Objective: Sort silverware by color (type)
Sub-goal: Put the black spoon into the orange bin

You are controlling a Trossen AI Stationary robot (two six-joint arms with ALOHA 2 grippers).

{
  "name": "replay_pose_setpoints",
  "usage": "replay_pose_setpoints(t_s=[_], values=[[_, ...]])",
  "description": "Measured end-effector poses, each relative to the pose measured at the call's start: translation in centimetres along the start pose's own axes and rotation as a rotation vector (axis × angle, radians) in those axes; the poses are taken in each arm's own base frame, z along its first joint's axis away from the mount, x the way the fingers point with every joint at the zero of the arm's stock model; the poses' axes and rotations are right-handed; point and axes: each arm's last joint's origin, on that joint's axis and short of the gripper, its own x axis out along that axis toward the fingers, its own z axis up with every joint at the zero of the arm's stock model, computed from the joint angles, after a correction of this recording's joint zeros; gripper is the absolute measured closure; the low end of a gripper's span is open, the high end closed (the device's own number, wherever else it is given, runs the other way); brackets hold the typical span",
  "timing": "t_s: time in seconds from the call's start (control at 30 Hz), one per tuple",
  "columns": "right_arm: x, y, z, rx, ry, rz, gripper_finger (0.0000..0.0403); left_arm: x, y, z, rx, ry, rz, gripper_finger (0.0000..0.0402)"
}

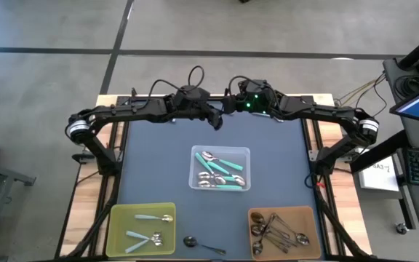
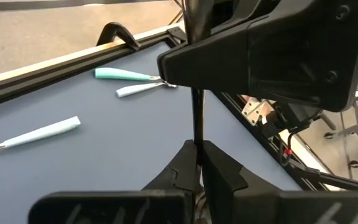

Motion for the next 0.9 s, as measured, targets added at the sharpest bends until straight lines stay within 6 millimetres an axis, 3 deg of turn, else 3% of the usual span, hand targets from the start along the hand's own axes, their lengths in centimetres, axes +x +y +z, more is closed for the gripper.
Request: replay_pose_setpoints(t_s=[0.27,0.43,0.57,0.67,0.9], values=[[0.0,-0.1,0.0,-0.015,0.004,-0.004,0.0394,0.0,-0.3,0.3,0.042,-0.008,-0.031,0.036],[-0.7,-1.4,0.7,-0.028,0.104,0.007,0.0394,-0.4,-0.7,0.2,0.067,0.059,-0.142,0.0322],[-3.1,-2.1,1.8,-0.007,0.185,0.034,0.0394,-0.7,-1.3,0.0,0.092,0.147,-0.296,0.0305],[-5.4,-1.6,1.6,-0.013,0.288,0.081,0.0394,-0.8,-1.7,-0.4,0.095,0.22,-0.393,0.0302],[-10.1,1.2,-3.2,0.005,0.634,0.065,0.0394,-0.8,-1.7,-1.0,0.111,0.26,-0.401,0.0302]])
